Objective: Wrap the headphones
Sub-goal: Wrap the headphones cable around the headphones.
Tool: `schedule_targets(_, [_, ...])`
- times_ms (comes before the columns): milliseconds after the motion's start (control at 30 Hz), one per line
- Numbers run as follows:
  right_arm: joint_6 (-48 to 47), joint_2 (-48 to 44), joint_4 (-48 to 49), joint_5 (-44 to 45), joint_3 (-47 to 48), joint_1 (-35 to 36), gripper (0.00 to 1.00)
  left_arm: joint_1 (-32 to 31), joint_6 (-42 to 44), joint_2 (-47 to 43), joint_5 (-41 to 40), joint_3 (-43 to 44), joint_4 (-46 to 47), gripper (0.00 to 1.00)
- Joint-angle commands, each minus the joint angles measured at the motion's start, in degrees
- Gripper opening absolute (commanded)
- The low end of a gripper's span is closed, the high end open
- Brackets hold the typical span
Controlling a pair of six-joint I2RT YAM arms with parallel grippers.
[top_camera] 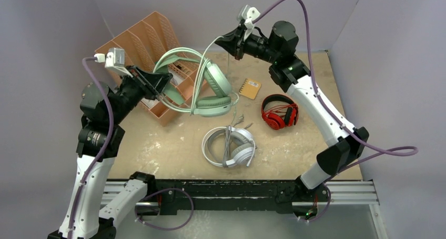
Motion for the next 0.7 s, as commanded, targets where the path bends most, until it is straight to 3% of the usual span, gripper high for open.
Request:
schedule_targets(0, [11.75, -0.01, 16.55, -1.66, -4.11, -1.73, 0.0, -0.32, -13.47, -1.01, 3.79, 3.48, 15.38, 0.0])
schedule_targets(167, [22.63, 1.72, 30.13, 0.3, -11.45, -2.66, 0.03, -0.27, -20.65, 0.88, 3.22, 4.71, 22.41, 0.0])
schedule_targets(267, [30.36, 4.34, 38.17, 0.52, -14.34, -2.64, 0.11, -0.28, -25.06, 2.5, 2.21, 4.99, 27.73, 0.0])
schedule_targets(467, [37.52, 8.49, 53.44, 2.07, -20.18, -2.27, 0.22, -0.25, -29.06, 7.73, -5.18, 9.8, 29.88, 0.0])
schedule_targets(667, [39.31, 11.83, 58.24, 4.4, -23.1, -1.56, 0.3, -0.27, -28.85, 10.77, -10.17, 15.0, 29.51, 0.0])
